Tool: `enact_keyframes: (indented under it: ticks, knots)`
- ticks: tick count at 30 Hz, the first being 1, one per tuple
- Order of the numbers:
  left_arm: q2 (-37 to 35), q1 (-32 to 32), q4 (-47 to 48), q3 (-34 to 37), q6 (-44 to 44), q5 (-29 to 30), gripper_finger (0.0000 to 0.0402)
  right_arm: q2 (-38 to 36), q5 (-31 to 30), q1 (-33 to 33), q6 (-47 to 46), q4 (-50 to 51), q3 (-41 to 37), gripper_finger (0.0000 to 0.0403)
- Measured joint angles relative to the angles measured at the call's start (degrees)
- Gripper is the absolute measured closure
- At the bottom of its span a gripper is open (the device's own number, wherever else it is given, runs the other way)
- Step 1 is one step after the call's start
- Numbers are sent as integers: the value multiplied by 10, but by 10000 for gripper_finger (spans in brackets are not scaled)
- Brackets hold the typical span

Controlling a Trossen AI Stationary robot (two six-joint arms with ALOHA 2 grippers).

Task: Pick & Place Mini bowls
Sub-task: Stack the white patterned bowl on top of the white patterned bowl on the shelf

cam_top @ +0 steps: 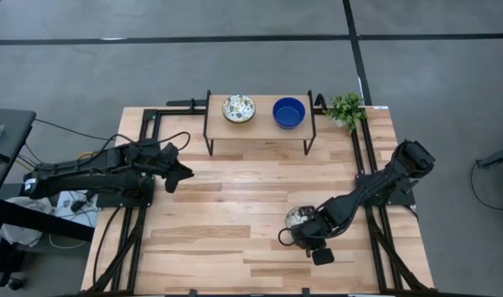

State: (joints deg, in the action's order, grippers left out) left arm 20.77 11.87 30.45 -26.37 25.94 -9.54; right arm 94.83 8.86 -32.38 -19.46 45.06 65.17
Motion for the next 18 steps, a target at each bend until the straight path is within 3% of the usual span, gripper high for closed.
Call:
enact_keyframes:
  ticks: [18]
  knots:
    - [3, 0, -19, 0, -6, 0, 320, 1, -26, -9, 5, 16, 0, 310]
